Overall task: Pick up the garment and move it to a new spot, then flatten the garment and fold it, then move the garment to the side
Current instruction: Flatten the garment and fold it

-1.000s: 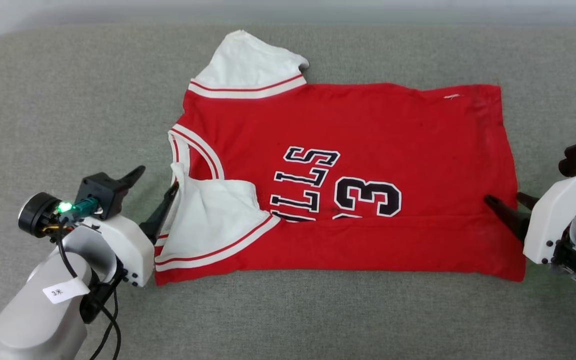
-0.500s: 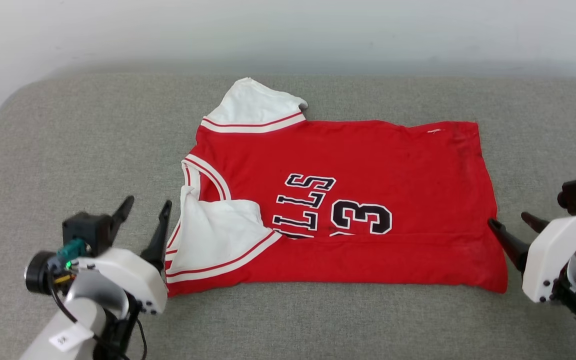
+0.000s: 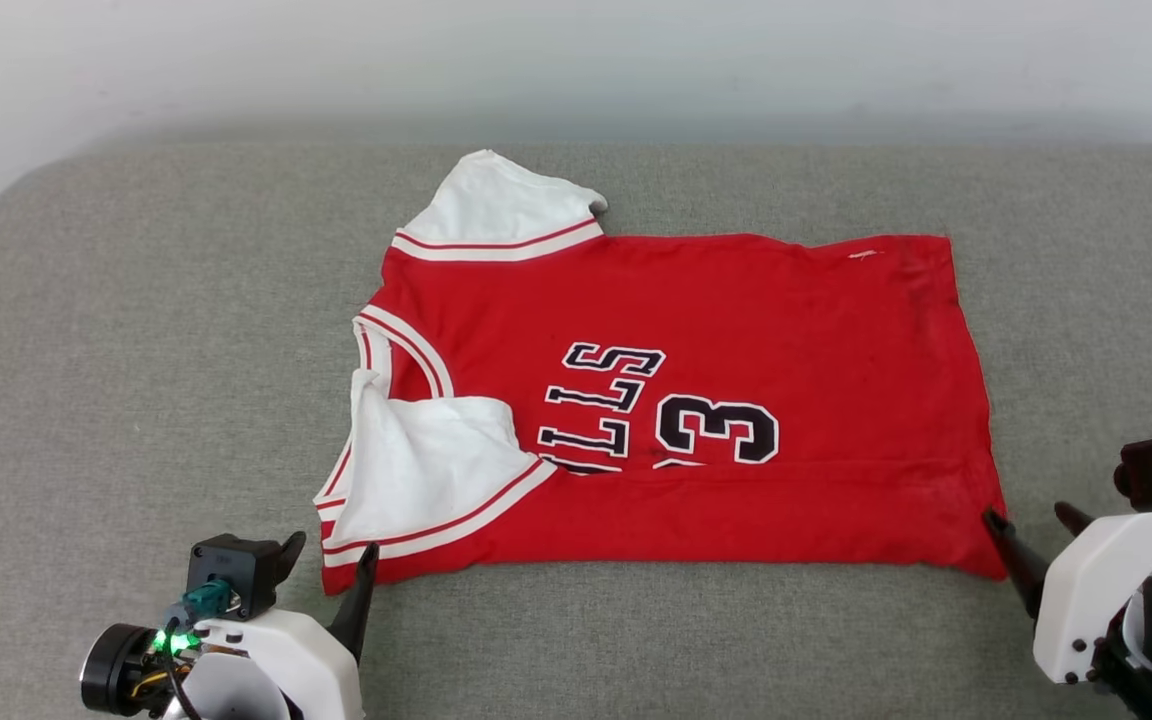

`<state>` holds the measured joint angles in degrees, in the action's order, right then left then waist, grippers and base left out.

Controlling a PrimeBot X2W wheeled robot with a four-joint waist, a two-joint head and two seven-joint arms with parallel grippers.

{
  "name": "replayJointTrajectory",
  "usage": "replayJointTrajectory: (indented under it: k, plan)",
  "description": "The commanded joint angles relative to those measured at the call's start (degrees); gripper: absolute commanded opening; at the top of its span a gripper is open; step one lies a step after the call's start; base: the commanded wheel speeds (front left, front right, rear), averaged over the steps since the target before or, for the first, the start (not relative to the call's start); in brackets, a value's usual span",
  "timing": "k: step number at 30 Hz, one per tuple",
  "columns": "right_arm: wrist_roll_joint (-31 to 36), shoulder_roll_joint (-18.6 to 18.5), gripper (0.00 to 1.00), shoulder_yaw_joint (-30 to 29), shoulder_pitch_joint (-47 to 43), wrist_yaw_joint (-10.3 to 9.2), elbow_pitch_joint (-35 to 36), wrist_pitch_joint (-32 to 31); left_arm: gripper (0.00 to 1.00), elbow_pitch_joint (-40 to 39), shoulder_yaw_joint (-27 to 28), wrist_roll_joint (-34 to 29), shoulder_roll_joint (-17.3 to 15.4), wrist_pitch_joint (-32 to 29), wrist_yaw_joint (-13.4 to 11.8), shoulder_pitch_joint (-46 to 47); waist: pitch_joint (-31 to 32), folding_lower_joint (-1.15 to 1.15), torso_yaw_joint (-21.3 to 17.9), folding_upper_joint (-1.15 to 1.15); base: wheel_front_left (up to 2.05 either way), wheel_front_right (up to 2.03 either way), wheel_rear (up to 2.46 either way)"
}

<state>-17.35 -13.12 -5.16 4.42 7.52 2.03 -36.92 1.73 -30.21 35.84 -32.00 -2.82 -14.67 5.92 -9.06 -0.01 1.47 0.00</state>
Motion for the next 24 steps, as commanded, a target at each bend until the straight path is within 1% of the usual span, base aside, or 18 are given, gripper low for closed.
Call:
replayJointTrajectory:
  k: [1, 8, 11, 13, 17, 18, 19, 20, 22, 24]
  plan:
    - [0.87, 1.27, 1.0, -0.45, -1.05, -0.06, 1.06, -0.61, 1.0, -0.11, -0.06, -0.8, -0.56, -0.65, -0.77, -0.26, -0.83, 0.01, -0.35, 0.0, 0.0, 0.0, 0.0]
    - [2.71, 3.54, 1.0, -1.01, -1.79, -0.06, 4.2, -2.26, 1.0, 1.69, -0.19, -2.03, -1.36, -3.88, -3.14, 1.86, -3.8, 0.01, -1.23, 0.0, 0.0, 0.0, 0.0]
    - [2.92, 3.96, 1.0, -0.94, -1.36, -0.06, 4.98, -2.49, 1.0, 3.16, -0.08, -2.45, -1.4, -5.67, -4.71, 2.71, -5.1, 0.01, -1.61, 0.0, 0.0, 0.0, 0.0]
    - [3.18, 4.09, 1.0, -0.91, -1.11, -0.06, 5.34, -2.7, 1.0, 4.05, -0.67, -2.58, -1.62, -7.18, -4.92, 2.89, -5.88, 0.01, -1.8, 0.0, 0.0, 0.0, 0.0]
    - [3.47, 4.26, 1.0, -1.12, -0.76, -0.06, 5.76, -2.83, 1.0, 4.93, -1.6, -1.8, -1.17, -9.16, -4.27, 3.14, -6.92, 0.01, -1.9, 0.0, 0.0, 0.0, 0.0]
    - [3.56, 4.3, 1.0, -1.21, -0.74, -0.06, 5.83, -2.87, 0.88, 5.34, -1.92, -1.46, -1.02, -9.84, -4.05, 2.97, -7.12, 0.01, -1.87, 0.0, 0.0, 0.0, 0.0]
    - [3.75, 4.3, 1.0, -1.29, -0.73, -0.06, 5.9, -2.9, 0.35, 5.74, -2.23, -1.1, -0.92, -10.49, -3.84, 2.76, -7.29, 0.01, -1.83, 0.0, 0.0, 0.0, 0.0]
    - [3.91, 4.32, 1.0, -1.37, -0.68, -0.06, 5.91, -2.8, 0.0, 6.08, -2.51, -0.85, -0.91, -10.9, -3.36, 2.6, -7.41, 0.01, -1.79, 0.0, 0.0, 0.0, 0.0]
    - [4.26, 4.32, 1.0, -1.52, -0.59, -0.06, 5.78, -2.86, 0.0, 6.2, -2.7, -0.19, -0.7, -10.97, -2.61, 2.6, -7.43, 0.01, -1.64, 0.0, 0.0, 0.0, 0.0]
    - [4.64, 4.31, 1.0, -1.69, -0.64, -0.06, 5.51, -3.0, 0.0, 5.92, -2.07, 0.03, -0.6, -9.57, -2.37, 2.93, -7.09, 0.01, -1.38, 0.0, 0.0, 0.0, 0.0]
